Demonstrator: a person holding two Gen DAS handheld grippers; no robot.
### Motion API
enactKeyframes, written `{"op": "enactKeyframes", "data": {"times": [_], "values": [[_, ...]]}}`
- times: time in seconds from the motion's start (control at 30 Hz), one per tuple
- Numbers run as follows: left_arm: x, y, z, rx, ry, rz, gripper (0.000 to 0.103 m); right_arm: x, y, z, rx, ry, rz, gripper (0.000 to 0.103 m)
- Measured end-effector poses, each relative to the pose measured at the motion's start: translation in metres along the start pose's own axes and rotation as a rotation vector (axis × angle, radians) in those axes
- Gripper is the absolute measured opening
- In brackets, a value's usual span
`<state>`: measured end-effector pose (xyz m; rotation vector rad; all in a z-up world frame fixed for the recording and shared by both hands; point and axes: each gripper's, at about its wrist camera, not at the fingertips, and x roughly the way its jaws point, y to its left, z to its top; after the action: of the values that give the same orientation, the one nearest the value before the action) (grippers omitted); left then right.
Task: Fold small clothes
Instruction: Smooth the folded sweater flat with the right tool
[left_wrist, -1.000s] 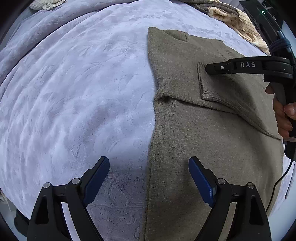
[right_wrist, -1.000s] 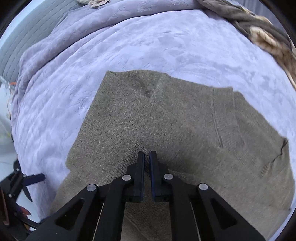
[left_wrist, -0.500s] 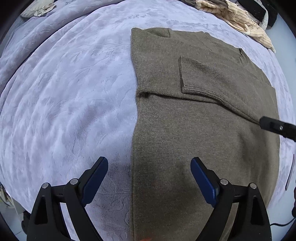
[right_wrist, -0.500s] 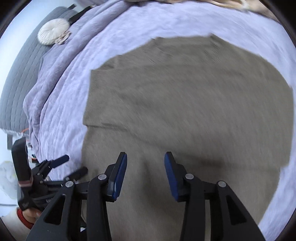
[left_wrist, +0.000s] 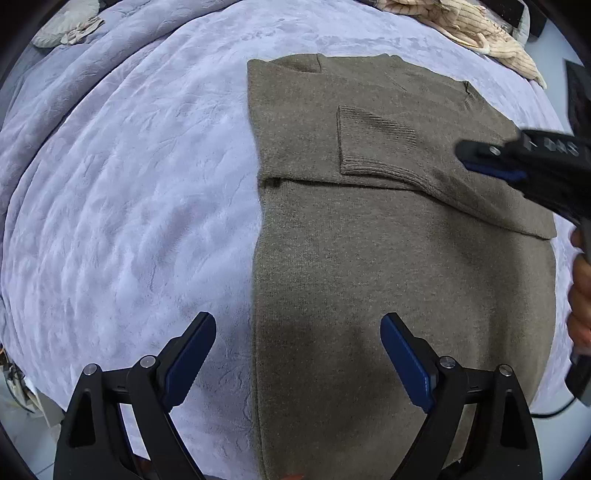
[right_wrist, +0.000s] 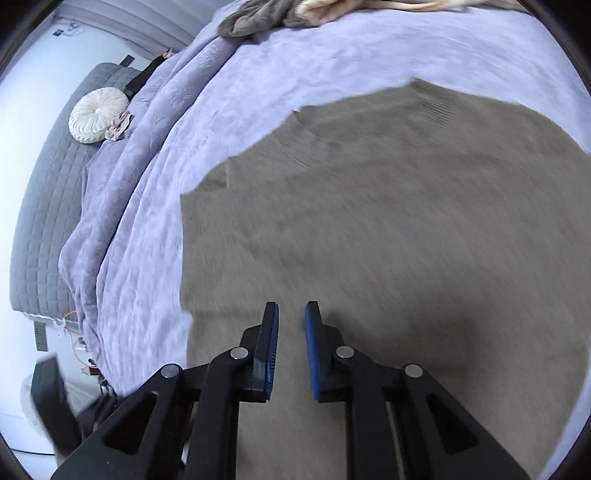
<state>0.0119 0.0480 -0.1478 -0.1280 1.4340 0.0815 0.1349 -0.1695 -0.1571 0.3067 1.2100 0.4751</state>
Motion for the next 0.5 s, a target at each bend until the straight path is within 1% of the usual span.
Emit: {"op": "enactKeyframes", "data": {"times": [0.07,0.1,0.17,0.2,0.3,0.37,0.43,0.5], "values": [[-0.002,0.006,-0.003,-0.022,0.007,0.003,0.091,0.029,0.014,0.017,-0.017,0.016,0.010,0.016],[-0.002,0.009,-0.005,-0.033,0.011,0.009,0.091,0.048,0.021,0.022,-0.027,0.052,0.015,0.016],[-0.004,0.017,-0.009,-0.049,0.019,0.024,0.091,0.072,0.032,0.019,-0.048,0.125,0.009,0.016],[-0.005,0.021,-0.012,-0.051,0.024,0.024,0.091,0.076,0.041,0.014,-0.075,0.145,0.017,0.016],[-0.008,0.031,-0.016,-0.068,0.031,0.028,0.091,0.071,0.064,-0.006,-0.182,0.206,0.063,0.016],[-0.010,0.034,-0.017,-0.065,0.041,0.010,0.091,0.060,0.068,-0.022,-0.212,0.249,0.077,0.016],[-0.014,0.034,-0.016,-0.060,0.039,0.002,0.091,0.043,0.058,-0.035,-0.207,0.254,0.055,0.016],[-0.018,0.029,-0.009,-0.051,0.034,-0.007,0.091,0.025,0.039,-0.048,-0.152,0.254,0.036,0.017]]}}
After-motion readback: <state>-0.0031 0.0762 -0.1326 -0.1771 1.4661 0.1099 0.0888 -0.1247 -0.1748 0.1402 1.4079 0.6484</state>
